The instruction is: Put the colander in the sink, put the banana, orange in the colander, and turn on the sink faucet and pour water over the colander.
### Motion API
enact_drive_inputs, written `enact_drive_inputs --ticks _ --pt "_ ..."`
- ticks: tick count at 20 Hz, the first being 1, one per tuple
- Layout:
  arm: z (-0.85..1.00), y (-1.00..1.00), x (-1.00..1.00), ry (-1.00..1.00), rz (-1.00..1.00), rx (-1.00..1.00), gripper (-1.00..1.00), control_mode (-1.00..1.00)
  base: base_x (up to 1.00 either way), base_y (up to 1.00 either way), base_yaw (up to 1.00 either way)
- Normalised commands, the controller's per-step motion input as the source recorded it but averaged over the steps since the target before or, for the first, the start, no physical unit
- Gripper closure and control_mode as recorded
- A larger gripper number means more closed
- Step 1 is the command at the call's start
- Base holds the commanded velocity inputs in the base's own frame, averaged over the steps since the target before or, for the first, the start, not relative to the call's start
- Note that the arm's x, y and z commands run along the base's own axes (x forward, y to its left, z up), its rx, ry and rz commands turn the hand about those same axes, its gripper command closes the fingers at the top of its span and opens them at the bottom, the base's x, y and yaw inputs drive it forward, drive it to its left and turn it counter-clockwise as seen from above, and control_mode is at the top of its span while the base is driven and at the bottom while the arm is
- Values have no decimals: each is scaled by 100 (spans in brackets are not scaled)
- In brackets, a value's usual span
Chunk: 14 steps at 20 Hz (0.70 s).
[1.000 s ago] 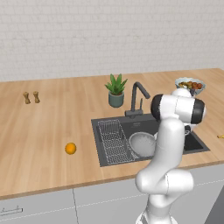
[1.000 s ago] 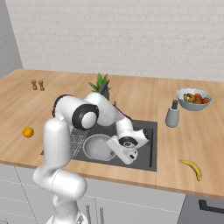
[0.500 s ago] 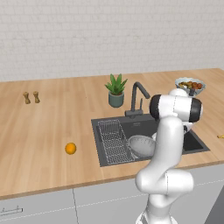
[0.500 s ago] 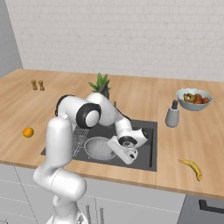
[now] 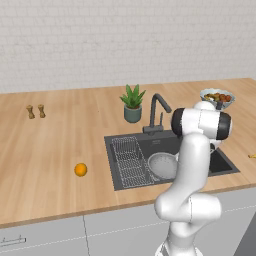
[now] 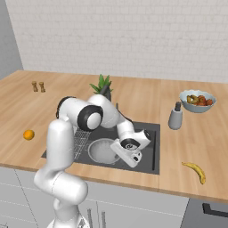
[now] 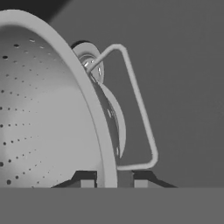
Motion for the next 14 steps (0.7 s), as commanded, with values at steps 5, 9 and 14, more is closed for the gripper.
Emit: enact_drive_inputs --ticks 5,9,14 --pt "-1 -2 0 0 -1 -4 100 -100 0 0 0" --pt "-8 1 0 0 0 -6 -100 -100 0 0 0" --pt "-4 4 0 0 0 -5 -100 -100 0 0 0"
